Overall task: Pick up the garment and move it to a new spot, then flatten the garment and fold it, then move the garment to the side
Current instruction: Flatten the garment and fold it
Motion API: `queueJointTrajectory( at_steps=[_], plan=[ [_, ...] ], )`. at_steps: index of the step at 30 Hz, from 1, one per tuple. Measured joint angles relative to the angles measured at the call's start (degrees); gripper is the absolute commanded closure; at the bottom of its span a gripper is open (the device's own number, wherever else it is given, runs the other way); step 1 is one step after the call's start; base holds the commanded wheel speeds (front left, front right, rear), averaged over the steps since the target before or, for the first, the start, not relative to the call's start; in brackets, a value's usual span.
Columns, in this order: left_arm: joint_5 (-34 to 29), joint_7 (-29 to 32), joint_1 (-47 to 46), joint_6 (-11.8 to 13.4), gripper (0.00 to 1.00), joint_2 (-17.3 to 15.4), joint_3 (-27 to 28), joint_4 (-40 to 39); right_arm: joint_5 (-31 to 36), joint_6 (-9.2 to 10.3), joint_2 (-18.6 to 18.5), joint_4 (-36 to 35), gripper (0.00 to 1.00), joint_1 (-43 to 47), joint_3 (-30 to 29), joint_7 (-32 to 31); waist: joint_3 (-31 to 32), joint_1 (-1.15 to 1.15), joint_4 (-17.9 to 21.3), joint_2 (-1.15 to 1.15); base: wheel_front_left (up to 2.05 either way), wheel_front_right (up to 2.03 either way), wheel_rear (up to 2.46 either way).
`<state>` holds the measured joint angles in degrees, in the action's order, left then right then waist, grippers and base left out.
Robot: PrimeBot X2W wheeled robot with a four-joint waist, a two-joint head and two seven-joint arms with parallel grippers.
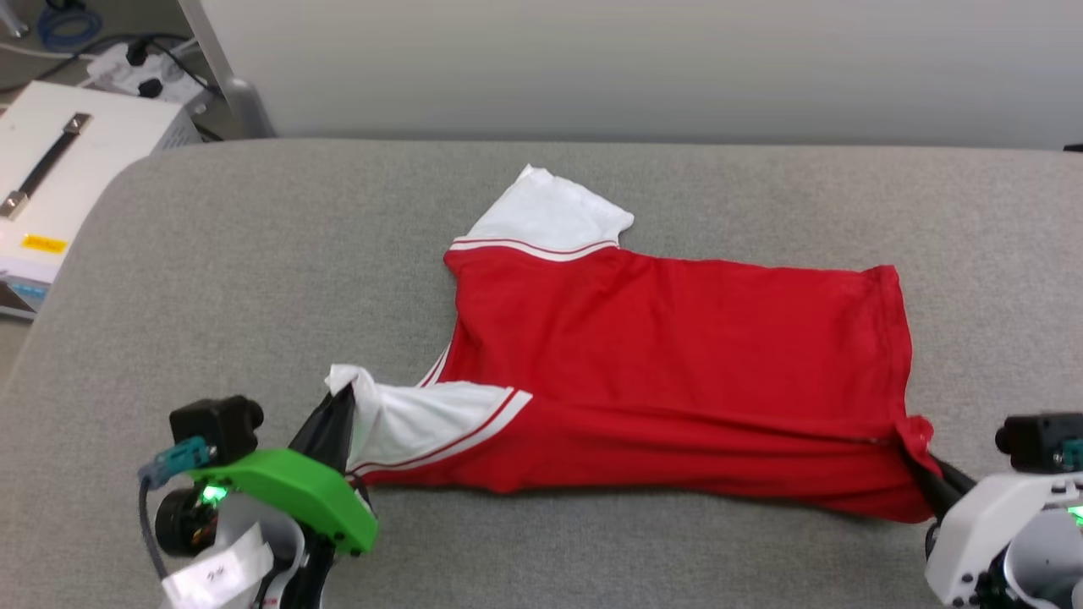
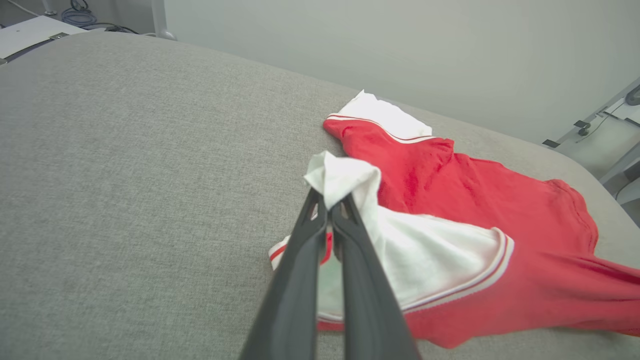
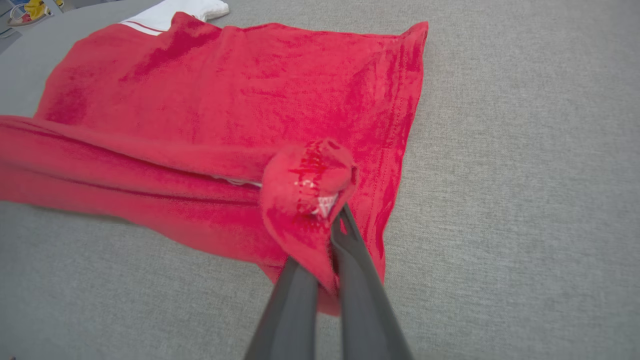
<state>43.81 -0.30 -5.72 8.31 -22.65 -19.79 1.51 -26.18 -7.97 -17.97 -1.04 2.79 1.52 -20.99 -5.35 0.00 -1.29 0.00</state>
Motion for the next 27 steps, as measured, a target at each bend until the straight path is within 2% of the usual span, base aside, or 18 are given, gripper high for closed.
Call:
queueJointTrajectory(
  at_steps=[10, 20, 21, 22, 23, 24, 25, 26, 27],
  plan=[
    [-0.05, -2.92, -12.17, -5.91, 1.0, 4.36, -1.88, 17.5, -0.79, 0.01, -1.08, 8.66, 1.0, -9.6, 3.74, 1.03, -5.95, 0.0, 0.16, 0.0, 0.0, 0.0, 0.0],
    [-0.6, -5.13, -18.45, -10.44, 1.0, 7.86, -4.56, 32.04, -3.89, 0.01, -2.96, 17.52, 1.0, -14.69, 9.73, 5.44, -9.91, 0.01, 0.11, 0.0, 0.0, 0.0, 0.0],
    [-0.91, -5.3, -18.73, -10.76, 1.0, 8.1, -4.74, 32.92, -3.92, 0.01, -3.11, 17.9, 0.95, -14.84, 10.06, 5.95, -9.89, 0.01, 0.07, 0.0, 0.0, 0.0, 0.0],
    [-0.94, -5.52, -18.98, -11.2, 1.0, 8.35, -4.89, 33.82, -4.04, 0.01, -3.26, 18.36, 0.71, -14.99, 10.44, 6.58, -9.79, 0.01, 0.06, 0.0, 0.0, 0.0, 0.0],
    [-0.96, -5.73, -19.19, -11.49, 0.89, 8.49, -5.14, 34.68, -4.48, 0.01, -3.3, 18.76, 0.58, -15.02, 10.9, 7.22, -9.64, 0.01, 0.07, 0.0, 0.0, 0.0, 0.0],
    [-0.97, -5.97, -19.35, -11.81, 0.58, 8.56, -5.36, 35.4, -4.83, 0.01, -3.37, 18.98, 0.0, -15.02, 11.32, 8.09, -9.45, 0.01, 0.08, 0.0, 0.0, 0.0, 0.0],
    [-0.97, -6.26, -19.47, -12.04, 0.35, 8.64, -5.48, 35.98, -4.93, 0.01, -3.43, 19.18, 0.0, -15.0, 11.5, 9.15, -9.24, 0.01, 0.08, 0.0, 0.0, 0.0, 0.0],
    [-0.96, -6.31, -19.6, -12.18, 0.0, 8.75, -5.55, 36.78, -5.21, 0.01, -3.33, 19.47, 0.0, -14.99, 11.61, 10.26, -8.94, 0.01, 0.08, 0.0, 0.0, 0.0, 0.0],
    [-0.96, -6.77, -19.62, -12.36, 0.0, 8.88, -5.55, 37.35, -5.39, 0.01, -3.15, 19.56, 0.0, -14.94, 11.69, 11.55, -8.6, 0.01, 0.08, 0.0, 0.0, 0.0, 0.0]
  ],
)
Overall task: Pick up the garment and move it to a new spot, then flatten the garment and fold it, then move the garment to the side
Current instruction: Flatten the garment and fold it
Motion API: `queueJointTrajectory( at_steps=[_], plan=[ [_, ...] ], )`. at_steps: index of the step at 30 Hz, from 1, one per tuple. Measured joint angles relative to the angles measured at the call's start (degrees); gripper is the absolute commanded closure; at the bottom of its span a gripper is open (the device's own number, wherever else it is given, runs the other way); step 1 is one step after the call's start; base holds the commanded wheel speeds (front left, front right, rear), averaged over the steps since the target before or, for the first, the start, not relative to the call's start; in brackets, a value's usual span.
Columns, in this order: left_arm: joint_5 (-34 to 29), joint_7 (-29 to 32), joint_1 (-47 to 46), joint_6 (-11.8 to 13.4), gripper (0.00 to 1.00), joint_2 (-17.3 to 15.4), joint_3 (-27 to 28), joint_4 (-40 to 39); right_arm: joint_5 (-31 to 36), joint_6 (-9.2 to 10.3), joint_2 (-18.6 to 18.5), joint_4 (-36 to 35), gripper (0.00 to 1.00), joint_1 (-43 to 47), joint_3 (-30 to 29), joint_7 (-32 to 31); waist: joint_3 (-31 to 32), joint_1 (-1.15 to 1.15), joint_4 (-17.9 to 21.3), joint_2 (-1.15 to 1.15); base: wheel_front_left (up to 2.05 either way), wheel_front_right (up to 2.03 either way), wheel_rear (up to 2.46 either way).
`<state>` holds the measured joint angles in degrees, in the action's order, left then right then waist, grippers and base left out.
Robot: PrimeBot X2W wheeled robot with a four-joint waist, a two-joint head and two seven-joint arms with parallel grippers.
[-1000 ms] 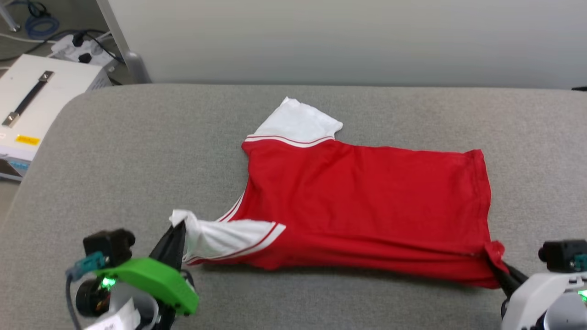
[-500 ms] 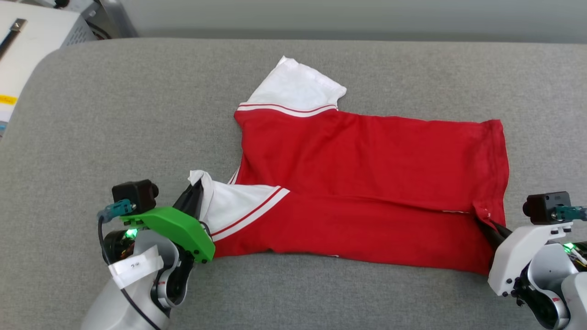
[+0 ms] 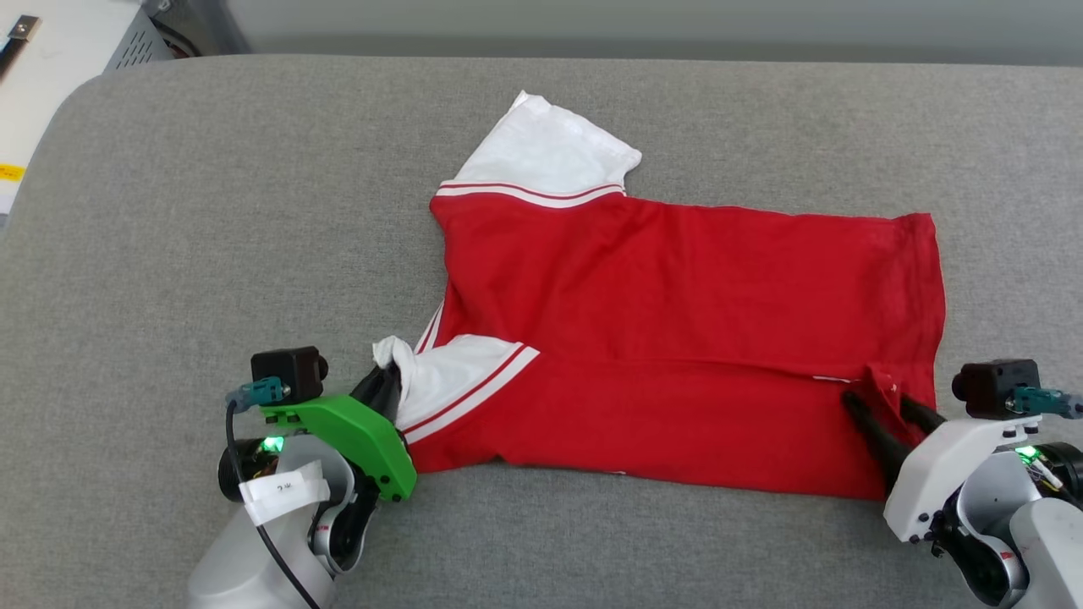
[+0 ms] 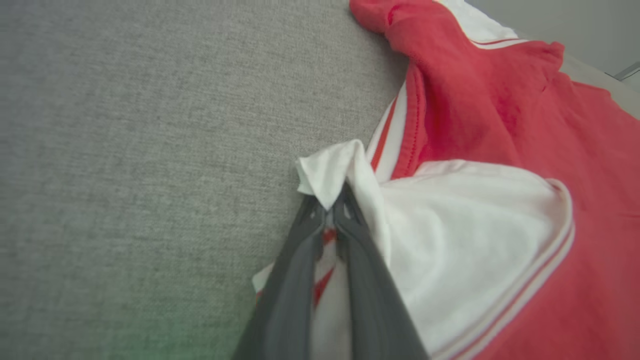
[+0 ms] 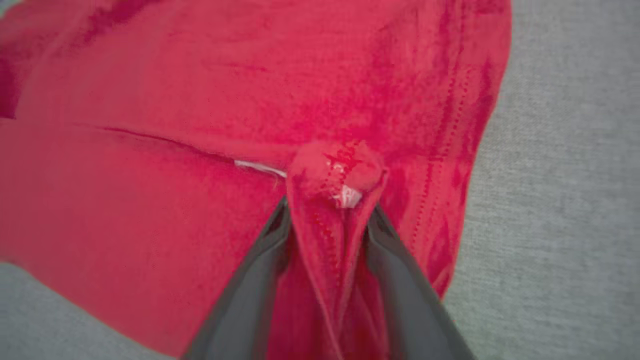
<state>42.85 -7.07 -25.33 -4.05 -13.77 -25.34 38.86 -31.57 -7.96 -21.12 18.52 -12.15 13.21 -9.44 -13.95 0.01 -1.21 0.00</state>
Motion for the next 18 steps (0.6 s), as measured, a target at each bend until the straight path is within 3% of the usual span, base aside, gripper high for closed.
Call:
queueJointTrajectory(
  at_steps=[7, 12, 15, 18],
  plan=[
    [0.0, -2.85, 0.01, -0.04, 0.0, -0.33, 0.64, 2.58, 1.19, 0.01, 1.69, -1.18, 0.0, 2.68, -2.54, 12.57, 3.3, 0.0, 0.05, 0.0, 0.0, 0.0, 0.0],
    [0.0, -2.88, 0.03, 1.14, 0.0, -1.99, 1.41, 2.14, 6.32, 0.01, 3.36, -3.53, 0.0, 5.63, -6.83, 19.09, 5.99, 0.0, 0.4, 0.0, 0.0, 0.0, 0.0],
    [0.08, -0.4, 0.03, 1.69, 0.0, -3.75, 1.63, 0.69, 8.96, 0.01, 4.88, -5.68, 0.0, 7.43, -9.59, 20.37, 7.26, 0.0, 0.83, 0.0, 0.0, 0.0, 0.0],
    [1.23, 6.28, 0.02, 2.32, 0.0, -5.75, 1.55, -1.14, 10.56, 0.01, 6.65, -8.13, 0.0, 9.21, -11.59, 20.35, 7.92, 0.0, 1.52, 0.0, 0.0, 0.0, 0.0]
  ],
)
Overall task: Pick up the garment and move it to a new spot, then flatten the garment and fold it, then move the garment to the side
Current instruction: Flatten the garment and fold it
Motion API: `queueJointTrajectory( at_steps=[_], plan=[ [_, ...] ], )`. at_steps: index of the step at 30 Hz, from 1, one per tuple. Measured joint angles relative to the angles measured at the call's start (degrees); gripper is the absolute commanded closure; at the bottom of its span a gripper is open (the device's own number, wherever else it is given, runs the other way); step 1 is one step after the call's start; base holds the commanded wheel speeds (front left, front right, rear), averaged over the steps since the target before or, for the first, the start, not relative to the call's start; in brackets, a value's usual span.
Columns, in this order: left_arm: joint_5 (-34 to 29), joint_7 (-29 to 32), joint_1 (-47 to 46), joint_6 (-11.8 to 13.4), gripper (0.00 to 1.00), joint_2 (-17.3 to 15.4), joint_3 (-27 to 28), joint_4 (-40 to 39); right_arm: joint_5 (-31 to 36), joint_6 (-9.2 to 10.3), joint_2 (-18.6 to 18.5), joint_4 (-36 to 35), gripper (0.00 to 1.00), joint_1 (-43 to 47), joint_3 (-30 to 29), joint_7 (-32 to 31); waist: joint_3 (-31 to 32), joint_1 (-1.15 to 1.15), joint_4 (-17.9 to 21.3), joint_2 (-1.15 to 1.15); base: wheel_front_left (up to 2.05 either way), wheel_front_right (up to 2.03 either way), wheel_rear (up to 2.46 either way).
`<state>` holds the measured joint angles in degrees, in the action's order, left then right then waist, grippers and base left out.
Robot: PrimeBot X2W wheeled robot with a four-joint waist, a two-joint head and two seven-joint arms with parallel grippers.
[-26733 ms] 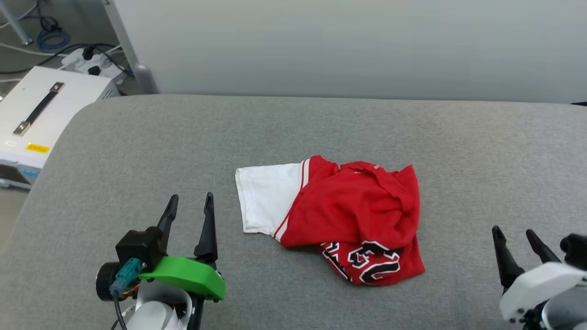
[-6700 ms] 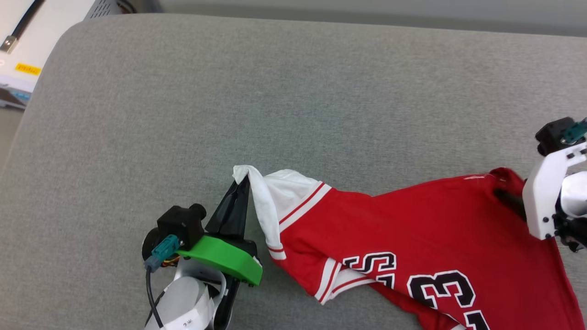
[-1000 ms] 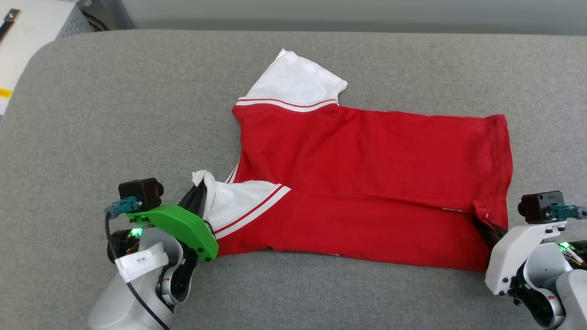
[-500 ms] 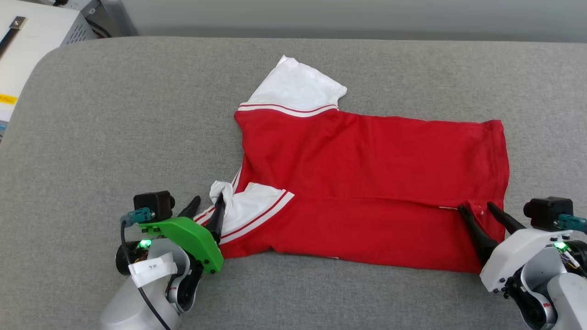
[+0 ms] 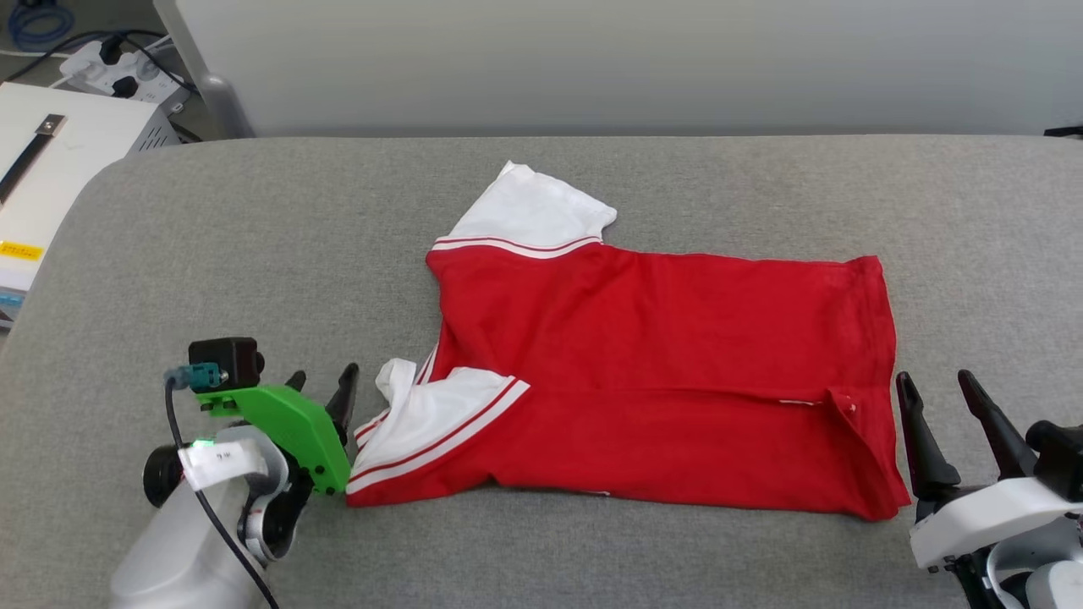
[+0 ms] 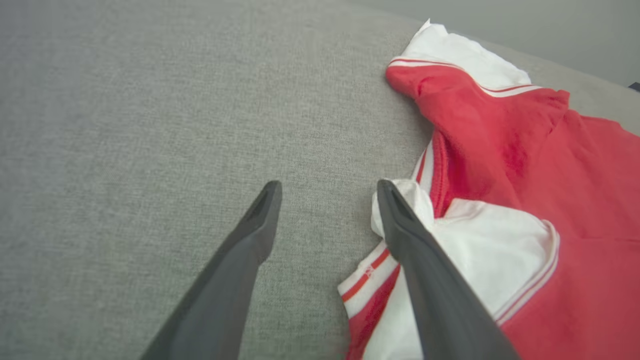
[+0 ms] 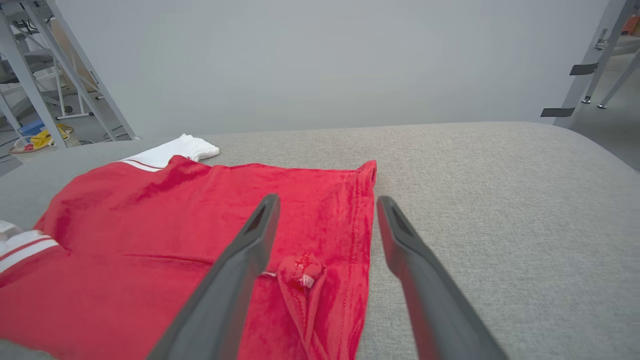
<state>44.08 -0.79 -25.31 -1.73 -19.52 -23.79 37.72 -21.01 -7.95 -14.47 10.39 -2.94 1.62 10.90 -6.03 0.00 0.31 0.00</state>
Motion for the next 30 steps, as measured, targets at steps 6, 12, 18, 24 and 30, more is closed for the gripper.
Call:
queueJointTrajectory(
  at_steps=[6, 12, 18, 24, 30],
  plan=[
    [4.74, 20.65, 0.83, 1.51, 0.0, -4.99, -1.45, -7.13, 1.72, 0.0, 2.81, -4.32, 0.0, 3.1, -1.97, -2.55, 0.4, 0.0, 1.48, 0.0, 0.0, 0.0, 0.0],
    [8.77, 34.6, 5.16, 5.39, 0.0, -9.34, -1.8, -15.46, 2.0, 0.0, 4.72, -7.12, 0.0, 3.86, -2.52, -4.28, -0.39, 0.0, 2.72, 0.0, 0.0, 0.0, 0.0],
    [9.28, 38.13, 7.51, 8.11, 0.0, -10.5, -2.21, -21.23, 1.57, 0.0, 5.14, -7.72, 0.0, 3.83, -2.8, -4.45, -2.55, 0.0, 3.57, 0.0, 0.0, 0.0, 0.0],
    [9.29, 39.29, 7.12, 8.28, 0.53, -10.13, -3.27, -21.84, 0.81, 0.0, 5.1, -7.53, 0.0, 2.82, -2.45, -4.79, -5.15, 0.0, 4.32, 0.0, 0.0, 0.0, 0.0],
    [9.48, 39.64, 6.51, 8.27, 1.0, -9.21, -3.49, -21.31, -0.36, 0.0, 4.5, -6.81, 0.0, 2.21, -3.05, -6.33, -6.24, 0.0, 5.3, 0.0, 0.0, 0.0, 0.0]
  ],
)
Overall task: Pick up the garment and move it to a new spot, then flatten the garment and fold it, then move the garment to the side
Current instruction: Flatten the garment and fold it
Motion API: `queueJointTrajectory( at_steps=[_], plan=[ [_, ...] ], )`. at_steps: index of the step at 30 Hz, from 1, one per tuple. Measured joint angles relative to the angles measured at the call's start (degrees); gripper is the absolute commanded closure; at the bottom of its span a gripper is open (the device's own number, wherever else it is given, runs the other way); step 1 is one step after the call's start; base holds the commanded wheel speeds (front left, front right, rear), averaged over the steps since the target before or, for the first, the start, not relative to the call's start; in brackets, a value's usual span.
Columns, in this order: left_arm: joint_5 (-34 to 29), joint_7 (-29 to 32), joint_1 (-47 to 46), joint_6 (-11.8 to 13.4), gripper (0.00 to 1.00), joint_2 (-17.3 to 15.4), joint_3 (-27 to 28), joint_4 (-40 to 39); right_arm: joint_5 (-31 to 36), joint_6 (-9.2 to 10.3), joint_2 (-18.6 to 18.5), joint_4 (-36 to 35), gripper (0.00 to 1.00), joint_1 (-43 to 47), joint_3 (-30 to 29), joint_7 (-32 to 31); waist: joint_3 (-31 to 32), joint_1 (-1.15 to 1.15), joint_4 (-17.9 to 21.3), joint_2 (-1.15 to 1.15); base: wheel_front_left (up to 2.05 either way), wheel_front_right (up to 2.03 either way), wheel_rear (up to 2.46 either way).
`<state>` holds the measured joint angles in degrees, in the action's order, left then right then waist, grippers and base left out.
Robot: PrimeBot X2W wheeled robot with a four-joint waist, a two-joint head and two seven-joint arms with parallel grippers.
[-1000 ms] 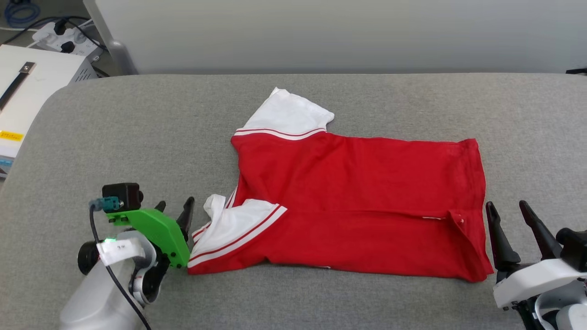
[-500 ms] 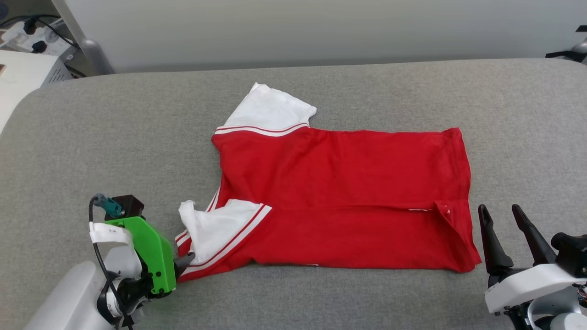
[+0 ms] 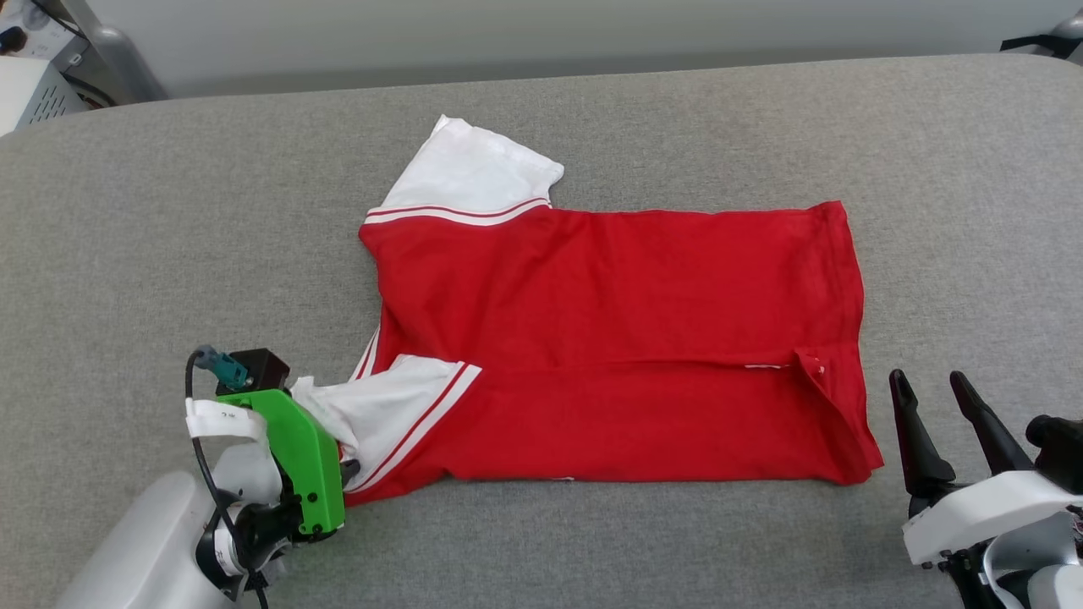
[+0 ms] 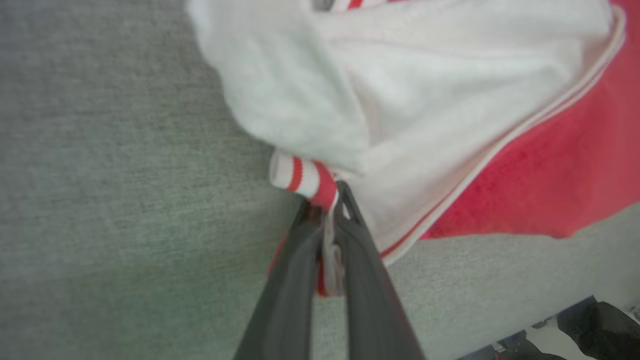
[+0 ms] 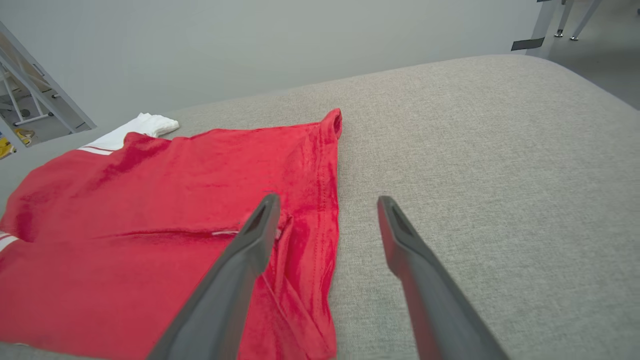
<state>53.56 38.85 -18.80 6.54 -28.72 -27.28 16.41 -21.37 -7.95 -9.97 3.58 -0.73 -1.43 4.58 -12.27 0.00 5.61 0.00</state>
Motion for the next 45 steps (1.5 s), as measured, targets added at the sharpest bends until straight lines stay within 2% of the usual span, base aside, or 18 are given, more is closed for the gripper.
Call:
queueJointTrajectory(
  at_steps=[5, 12, 17, 23, 31, 32, 33, 34, 45],
  plan=[
    [-0.07, -2.2, 0.11, -0.58, 1.0, 0.32, -0.3, 0.37, -3.08, 0.0, -1.75, 0.88, 0.0, 0.0, -1.25, -5.25, 1.01, 0.0, -0.24, 0.0, 0.0, 0.0, 0.0],
    [-1.35, -5.37, 1.45, -0.65, 1.0, 0.11, -0.29, -2.83, -6.76, 0.0, -6.77, 2.1, 0.0, 0.16, -1.27, -25.01, 3.32, 0.0, -1.23, 0.0, 0.0, 0.0, 0.0],
    [-2.3, -5.88, 1.47, 0.37, 1.0, -0.74, -0.26, -7.8, -9.28, 0.0, -8.97, 1.32, 0.0, -0.21, 1.2, -33.38, 3.68, 0.0, -2.85, 0.0, 0.0, 0.0, 0.0],
    [-3.61, -5.84, 1.42, 1.37, 1.0, -1.24, -0.62, -11.99, -10.27, 0.0, -10.27, 1.12, 0.0, -3.63, 5.05, -37.58, 2.04, 0.0, -4.25, 0.0, 0.0, 0.0, 0.0],
    [-4.32, -6.39, 1.31, 1.7, 1.0, -0.69, -1.24, -13.39, -10.93, 0.01, -11.05, 7.99, 0.0, -7.55, 8.43, -39.84, -0.97, 0.0, -5.53, 0.0, 0.0, 0.0, 0.0],
    [-4.32, -6.53, 1.31, 1.7, 1.0, -0.52, -1.38, -13.39, -11.38, 0.38, -11.05, 8.64, 0.57, -7.79, 8.96, -40.22, -1.33, 0.0, -5.71, 0.0, 0.0, 0.0, 0.0],
    [-4.32, -6.56, 1.31, 1.69, 1.0, -0.34, -1.44, -13.41, -11.89, 0.49, -11.15, 9.0, 0.72, -8.04, 9.33, -40.33, -1.63, 0.0, -5.87, 0.0, 0.0, 0.0, 0.0],
    [-4.32, -6.64, 1.31, 1.68, 1.0, -0.23, -1.47, -13.37, -12.15, 0.49, -11.31, 9.16, 1.0, -8.22, 9.54, -40.32, -1.82, 0.0, -6.01, 0.0, 0.0, 0.0, 0.0],
    [-4.08, -11.01, 5.91, 1.27, 1.0, -0.74, -0.32, -13.38, -13.1, 0.47, -12.23, 8.58, 1.0, -9.59, 11.91, -39.72, 2.95, 0.0, -5.39, 0.0, 0.0, 0.0, 0.0]
  ],
)
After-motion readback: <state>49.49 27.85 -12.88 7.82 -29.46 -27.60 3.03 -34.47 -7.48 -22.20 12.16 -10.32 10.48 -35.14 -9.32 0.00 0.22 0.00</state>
